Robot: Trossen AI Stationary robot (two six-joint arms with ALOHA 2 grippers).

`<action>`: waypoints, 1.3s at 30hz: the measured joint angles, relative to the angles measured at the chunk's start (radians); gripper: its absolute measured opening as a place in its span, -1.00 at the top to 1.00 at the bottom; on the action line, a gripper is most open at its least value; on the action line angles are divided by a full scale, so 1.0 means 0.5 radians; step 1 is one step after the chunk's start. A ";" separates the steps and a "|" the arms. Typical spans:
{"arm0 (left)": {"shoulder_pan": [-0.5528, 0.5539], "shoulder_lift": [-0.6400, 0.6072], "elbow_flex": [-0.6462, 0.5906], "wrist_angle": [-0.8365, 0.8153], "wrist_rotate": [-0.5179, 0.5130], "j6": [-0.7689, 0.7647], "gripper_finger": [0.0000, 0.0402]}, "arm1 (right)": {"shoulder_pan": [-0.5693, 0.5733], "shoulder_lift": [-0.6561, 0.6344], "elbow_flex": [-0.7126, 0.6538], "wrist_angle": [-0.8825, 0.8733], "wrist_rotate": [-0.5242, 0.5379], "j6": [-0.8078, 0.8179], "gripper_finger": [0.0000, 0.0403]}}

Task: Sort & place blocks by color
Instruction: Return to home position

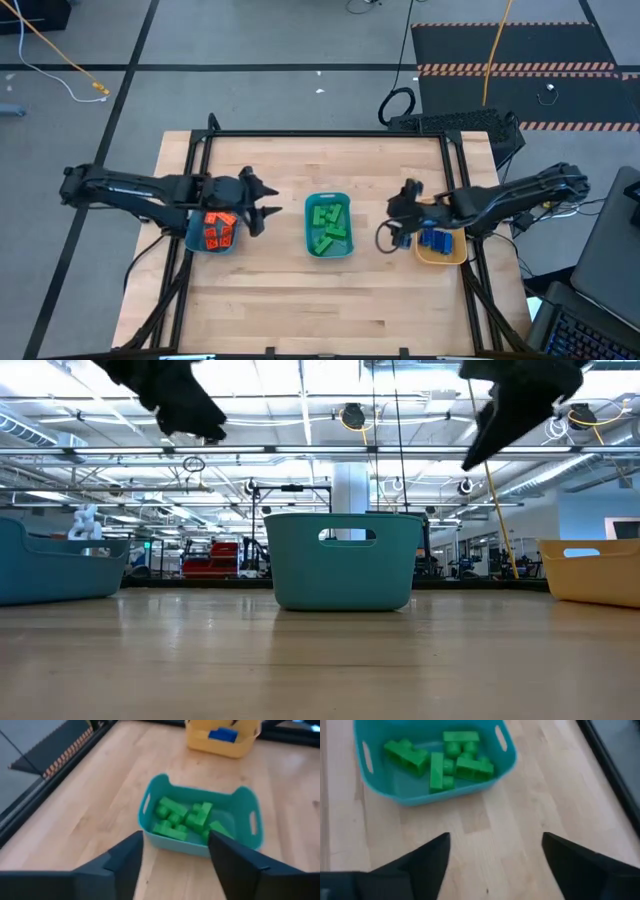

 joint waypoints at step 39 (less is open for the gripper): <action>-0.091 -1.920 -1.560 1.050 0.397 0.075 0.97 | -0.006 -2.004 -1.594 0.986 -0.260 0.148 1.00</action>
